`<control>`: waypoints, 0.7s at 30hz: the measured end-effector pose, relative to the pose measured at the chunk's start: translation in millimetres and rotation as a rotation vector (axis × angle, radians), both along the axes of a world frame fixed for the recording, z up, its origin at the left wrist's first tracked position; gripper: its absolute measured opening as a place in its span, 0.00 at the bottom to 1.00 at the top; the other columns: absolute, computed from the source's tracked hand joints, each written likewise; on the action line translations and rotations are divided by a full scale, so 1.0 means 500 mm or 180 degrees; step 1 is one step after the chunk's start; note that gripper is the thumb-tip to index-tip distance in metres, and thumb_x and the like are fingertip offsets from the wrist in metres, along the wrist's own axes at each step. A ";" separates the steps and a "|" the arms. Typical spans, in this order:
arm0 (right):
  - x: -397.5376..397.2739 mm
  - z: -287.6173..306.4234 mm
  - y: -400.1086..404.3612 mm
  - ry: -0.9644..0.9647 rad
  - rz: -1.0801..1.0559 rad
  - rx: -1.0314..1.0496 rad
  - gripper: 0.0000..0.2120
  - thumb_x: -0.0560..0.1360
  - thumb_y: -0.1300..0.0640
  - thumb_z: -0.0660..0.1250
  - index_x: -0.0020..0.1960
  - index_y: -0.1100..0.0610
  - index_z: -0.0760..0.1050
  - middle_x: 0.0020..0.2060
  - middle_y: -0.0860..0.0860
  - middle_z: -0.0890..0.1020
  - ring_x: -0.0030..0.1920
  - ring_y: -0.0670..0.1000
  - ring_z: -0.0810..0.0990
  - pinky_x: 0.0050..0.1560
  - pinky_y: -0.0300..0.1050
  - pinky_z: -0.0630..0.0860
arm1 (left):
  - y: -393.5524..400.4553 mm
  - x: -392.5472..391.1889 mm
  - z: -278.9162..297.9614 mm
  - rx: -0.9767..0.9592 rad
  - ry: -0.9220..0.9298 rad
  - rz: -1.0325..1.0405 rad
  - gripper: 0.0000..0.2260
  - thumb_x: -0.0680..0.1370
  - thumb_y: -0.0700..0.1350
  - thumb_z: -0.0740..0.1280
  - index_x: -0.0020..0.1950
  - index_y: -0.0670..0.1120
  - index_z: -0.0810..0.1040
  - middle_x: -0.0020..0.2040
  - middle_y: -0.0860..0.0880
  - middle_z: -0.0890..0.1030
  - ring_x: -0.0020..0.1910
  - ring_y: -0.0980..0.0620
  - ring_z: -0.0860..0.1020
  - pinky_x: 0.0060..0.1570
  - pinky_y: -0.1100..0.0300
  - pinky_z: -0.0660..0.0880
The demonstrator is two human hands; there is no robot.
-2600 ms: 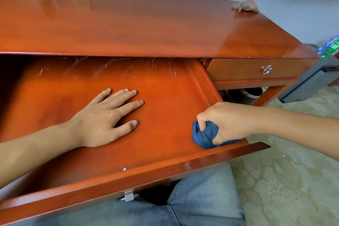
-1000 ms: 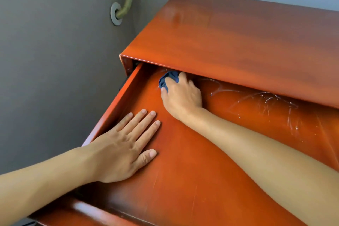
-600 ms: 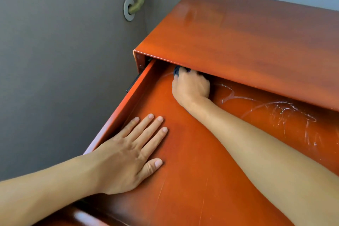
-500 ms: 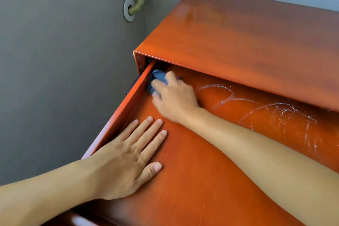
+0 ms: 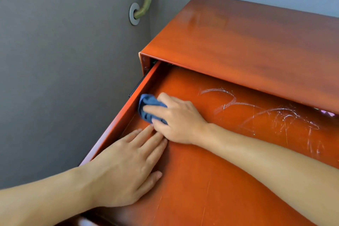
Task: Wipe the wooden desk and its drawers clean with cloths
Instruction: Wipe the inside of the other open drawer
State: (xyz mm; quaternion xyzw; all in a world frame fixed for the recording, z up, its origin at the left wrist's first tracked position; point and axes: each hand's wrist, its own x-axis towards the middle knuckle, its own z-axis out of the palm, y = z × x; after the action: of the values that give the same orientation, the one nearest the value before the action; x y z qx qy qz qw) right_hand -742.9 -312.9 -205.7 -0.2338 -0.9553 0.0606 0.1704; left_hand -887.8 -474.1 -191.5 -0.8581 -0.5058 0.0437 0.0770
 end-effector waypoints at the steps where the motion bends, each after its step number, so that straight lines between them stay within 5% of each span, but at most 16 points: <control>1: 0.022 0.000 -0.011 -0.0030 0.0361 -0.0059 0.19 0.76 0.46 0.63 0.66 0.44 0.78 0.51 0.50 0.75 0.46 0.55 0.79 0.36 0.49 0.74 | -0.004 0.008 0.007 -0.0017 -0.0041 -0.0127 0.26 0.80 0.54 0.61 0.71 0.38 0.78 0.69 0.39 0.78 0.67 0.36 0.78 0.62 0.45 0.79; 4: 0.042 0.000 0.018 -0.0197 0.0338 0.0166 0.19 0.77 0.44 0.62 0.66 0.43 0.78 0.52 0.50 0.77 0.46 0.54 0.82 0.35 0.47 0.74 | -0.012 0.013 0.015 -0.0018 -0.0230 -0.0334 0.23 0.77 0.50 0.63 0.66 0.39 0.80 0.67 0.41 0.79 0.64 0.39 0.79 0.54 0.48 0.82; 7: -0.012 0.011 0.079 -0.0207 -0.1389 0.0137 0.17 0.80 0.44 0.59 0.65 0.48 0.77 0.55 0.54 0.74 0.48 0.61 0.82 0.44 0.51 0.74 | 0.003 0.004 0.009 0.0031 -0.0379 -0.0353 0.18 0.77 0.47 0.64 0.65 0.41 0.79 0.68 0.43 0.78 0.63 0.40 0.78 0.54 0.48 0.81; 9: -0.057 0.010 0.084 -0.0227 -0.1857 0.0045 0.16 0.81 0.46 0.59 0.62 0.52 0.76 0.58 0.56 0.73 0.50 0.63 0.80 0.45 0.51 0.72 | 0.011 0.005 0.007 0.0073 -0.0472 -0.0314 0.14 0.77 0.44 0.63 0.60 0.42 0.80 0.62 0.44 0.79 0.56 0.42 0.79 0.50 0.48 0.80; 13: -0.046 -0.008 0.012 -0.0053 -0.0612 -0.0020 0.16 0.78 0.45 0.64 0.63 0.48 0.78 0.54 0.52 0.73 0.50 0.59 0.79 0.39 0.48 0.66 | 0.018 0.005 0.008 0.0138 -0.0687 -0.0288 0.07 0.79 0.44 0.62 0.51 0.44 0.79 0.50 0.47 0.77 0.43 0.44 0.73 0.42 0.48 0.75; 15: 0.005 -0.005 0.002 -0.0050 0.0033 -0.0073 0.19 0.77 0.45 0.64 0.67 0.44 0.77 0.53 0.50 0.74 0.49 0.55 0.77 0.41 0.47 0.70 | 0.024 0.011 -0.001 0.0127 -0.0768 -0.0357 0.11 0.81 0.47 0.63 0.58 0.44 0.79 0.55 0.46 0.78 0.49 0.45 0.75 0.48 0.48 0.77; 17: 0.029 -0.014 0.022 -0.0131 -0.0095 0.0308 0.20 0.78 0.44 0.61 0.67 0.47 0.78 0.57 0.52 0.76 0.53 0.56 0.75 0.48 0.51 0.73 | 0.025 0.019 -0.017 -0.0139 -0.0701 -0.0271 0.24 0.86 0.57 0.57 0.76 0.44 0.71 0.72 0.41 0.73 0.70 0.42 0.72 0.69 0.44 0.71; 19: 0.017 -0.022 0.051 -0.0121 -0.0911 0.0573 0.21 0.78 0.45 0.59 0.65 0.52 0.79 0.66 0.56 0.74 0.61 0.60 0.73 0.56 0.57 0.73 | 0.022 0.024 -0.027 -0.0445 -0.0510 -0.0122 0.33 0.86 0.65 0.48 0.86 0.47 0.50 0.85 0.39 0.52 0.84 0.42 0.49 0.80 0.42 0.49; 21: -0.013 -0.023 0.088 -0.0118 -0.1632 0.0449 0.20 0.79 0.49 0.61 0.66 0.57 0.77 0.73 0.56 0.70 0.68 0.61 0.70 0.66 0.59 0.70 | 0.014 0.026 -0.027 -0.0627 -0.0462 -0.0196 0.35 0.85 0.68 0.44 0.85 0.51 0.37 0.84 0.45 0.36 0.83 0.44 0.34 0.78 0.42 0.36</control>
State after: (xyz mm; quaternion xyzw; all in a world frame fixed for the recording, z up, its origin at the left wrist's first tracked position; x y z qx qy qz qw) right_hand -749.3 -268.8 -217.5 -0.4568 -0.8697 -0.0556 0.1785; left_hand -874.7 -467.0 -205.2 -0.8775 -0.4767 0.0285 -0.0432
